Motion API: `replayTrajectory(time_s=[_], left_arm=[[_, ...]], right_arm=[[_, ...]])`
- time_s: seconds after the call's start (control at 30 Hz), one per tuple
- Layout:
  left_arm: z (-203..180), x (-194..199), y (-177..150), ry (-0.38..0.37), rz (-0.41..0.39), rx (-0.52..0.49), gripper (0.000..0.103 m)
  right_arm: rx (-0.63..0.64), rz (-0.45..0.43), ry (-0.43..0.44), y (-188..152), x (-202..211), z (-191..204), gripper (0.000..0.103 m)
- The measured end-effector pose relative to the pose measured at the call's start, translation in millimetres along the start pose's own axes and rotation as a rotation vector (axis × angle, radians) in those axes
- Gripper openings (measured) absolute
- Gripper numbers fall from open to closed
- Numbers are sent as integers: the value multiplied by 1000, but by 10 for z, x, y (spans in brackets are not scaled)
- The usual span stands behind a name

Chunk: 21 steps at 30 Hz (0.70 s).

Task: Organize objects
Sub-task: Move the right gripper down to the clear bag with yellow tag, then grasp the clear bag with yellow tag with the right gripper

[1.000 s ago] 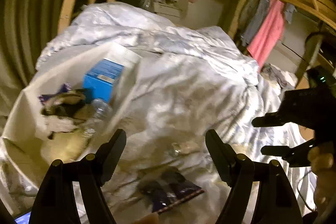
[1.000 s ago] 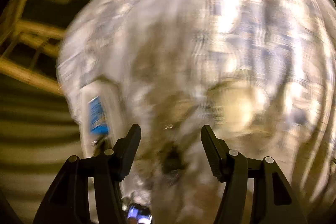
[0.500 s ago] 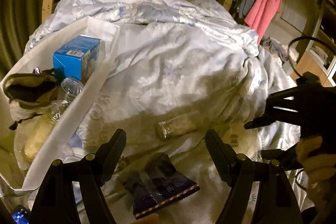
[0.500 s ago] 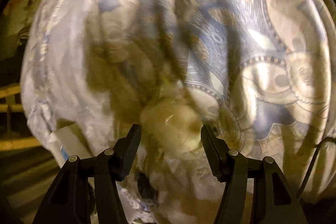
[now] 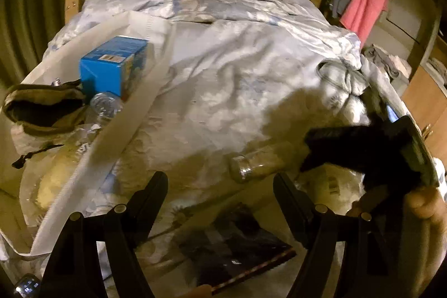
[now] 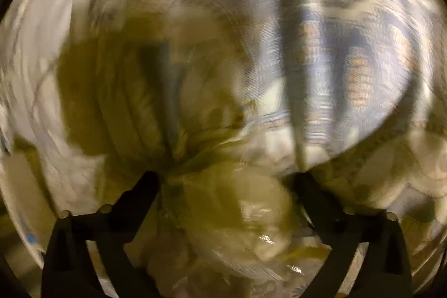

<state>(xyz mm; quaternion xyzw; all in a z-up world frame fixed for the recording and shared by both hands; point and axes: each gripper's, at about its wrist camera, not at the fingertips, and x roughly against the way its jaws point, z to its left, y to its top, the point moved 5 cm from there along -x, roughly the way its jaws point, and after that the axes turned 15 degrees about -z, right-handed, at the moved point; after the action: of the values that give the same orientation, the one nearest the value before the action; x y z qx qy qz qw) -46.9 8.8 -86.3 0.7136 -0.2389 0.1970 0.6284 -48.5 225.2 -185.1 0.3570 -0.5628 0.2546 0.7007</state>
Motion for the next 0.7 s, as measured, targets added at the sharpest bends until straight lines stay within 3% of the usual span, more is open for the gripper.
replayTrajectory(time_s=[0.17,0.27,0.5,0.7], left_arm=[[111,3,9,27,-6,14,76],[136,8,17,27,-8,22,76],[178,21,24,24,-12,37,76],[211,29,19,25,-14,51,76]], right_arm=[[250,29,-215,-139,-143,239,103],[204,-1,-205,-154,-109,184,103],[178,59,-169,-136,-116,81,103],[145,43,-180,-157,-76,17,103]])
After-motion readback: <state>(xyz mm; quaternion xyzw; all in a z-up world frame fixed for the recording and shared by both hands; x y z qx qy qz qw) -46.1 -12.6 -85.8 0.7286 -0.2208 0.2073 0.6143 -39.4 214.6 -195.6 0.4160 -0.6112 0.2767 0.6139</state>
